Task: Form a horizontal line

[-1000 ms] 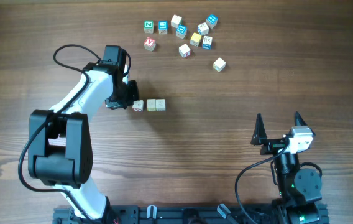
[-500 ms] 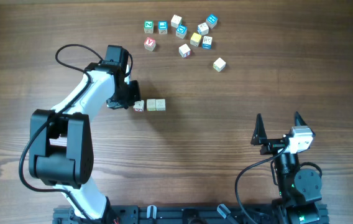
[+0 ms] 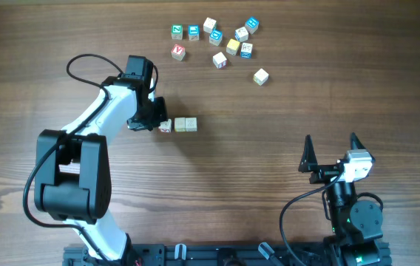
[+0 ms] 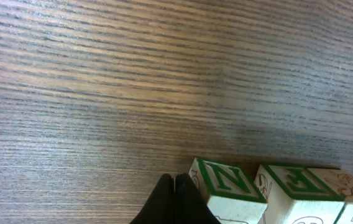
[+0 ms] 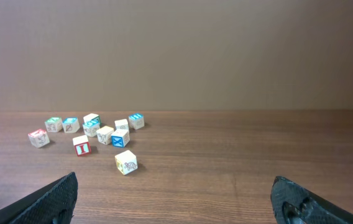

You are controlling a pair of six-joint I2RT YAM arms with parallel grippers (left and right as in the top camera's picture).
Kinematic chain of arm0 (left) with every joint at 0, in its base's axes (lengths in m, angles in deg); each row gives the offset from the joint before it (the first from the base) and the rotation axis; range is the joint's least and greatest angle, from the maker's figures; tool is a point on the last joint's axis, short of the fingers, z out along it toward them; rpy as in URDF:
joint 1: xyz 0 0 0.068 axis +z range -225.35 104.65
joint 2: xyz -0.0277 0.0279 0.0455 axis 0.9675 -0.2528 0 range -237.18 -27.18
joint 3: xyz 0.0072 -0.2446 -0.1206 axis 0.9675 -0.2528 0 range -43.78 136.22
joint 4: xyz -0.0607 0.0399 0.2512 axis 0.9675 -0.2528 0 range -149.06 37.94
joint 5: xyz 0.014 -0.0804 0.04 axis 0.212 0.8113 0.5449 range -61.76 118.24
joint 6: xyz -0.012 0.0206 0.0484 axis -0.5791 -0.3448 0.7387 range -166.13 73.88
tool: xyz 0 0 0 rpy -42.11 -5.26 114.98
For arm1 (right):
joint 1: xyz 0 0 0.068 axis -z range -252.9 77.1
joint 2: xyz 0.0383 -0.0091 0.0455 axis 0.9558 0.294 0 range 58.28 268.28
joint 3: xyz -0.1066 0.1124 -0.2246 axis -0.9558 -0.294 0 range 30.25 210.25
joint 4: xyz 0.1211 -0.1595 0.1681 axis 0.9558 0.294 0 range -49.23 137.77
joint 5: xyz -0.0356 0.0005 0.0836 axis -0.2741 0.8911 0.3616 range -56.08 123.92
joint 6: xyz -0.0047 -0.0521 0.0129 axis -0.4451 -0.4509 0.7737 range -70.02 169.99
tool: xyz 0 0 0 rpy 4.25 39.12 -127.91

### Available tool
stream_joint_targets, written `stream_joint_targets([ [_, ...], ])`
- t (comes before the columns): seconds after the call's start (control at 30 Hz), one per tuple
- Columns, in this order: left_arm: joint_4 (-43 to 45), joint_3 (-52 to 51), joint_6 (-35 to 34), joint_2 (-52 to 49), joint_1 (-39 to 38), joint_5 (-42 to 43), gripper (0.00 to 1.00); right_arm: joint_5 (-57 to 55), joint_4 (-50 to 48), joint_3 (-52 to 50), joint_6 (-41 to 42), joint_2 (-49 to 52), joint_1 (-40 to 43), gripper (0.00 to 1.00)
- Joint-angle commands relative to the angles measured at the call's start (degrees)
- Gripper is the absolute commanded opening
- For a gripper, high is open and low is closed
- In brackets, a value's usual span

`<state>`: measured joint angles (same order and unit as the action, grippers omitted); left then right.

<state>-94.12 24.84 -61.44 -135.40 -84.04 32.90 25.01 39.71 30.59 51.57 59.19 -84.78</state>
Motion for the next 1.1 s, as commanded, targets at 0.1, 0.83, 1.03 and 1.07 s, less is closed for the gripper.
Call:
stream_joint_targets([
  [0.1,-0.4,-0.5,-0.1,-0.5,-0.5,3.4,0.04,-0.5,-0.2,0.0,-0.5,-0.3,0.3,1.0],
  [0.83,0.2,-0.5,0.1,-0.5,-0.9,3.5,0.04,-0.5,-0.2,0.0,-0.5,-0.3,0.3,1.0],
  [1.03,0.5,-0.5,0.1,-0.5,-0.9,0.2,0.04,-0.5,-0.2,0.0,-0.5,-0.3,0.3,1.0],
  [1.07,0.5,-0.5,0.1,-0.5,-0.8,-2.4,0.04,-0.5,-0.2,0.0,-0.5,-0.3,0.3,1.0],
])
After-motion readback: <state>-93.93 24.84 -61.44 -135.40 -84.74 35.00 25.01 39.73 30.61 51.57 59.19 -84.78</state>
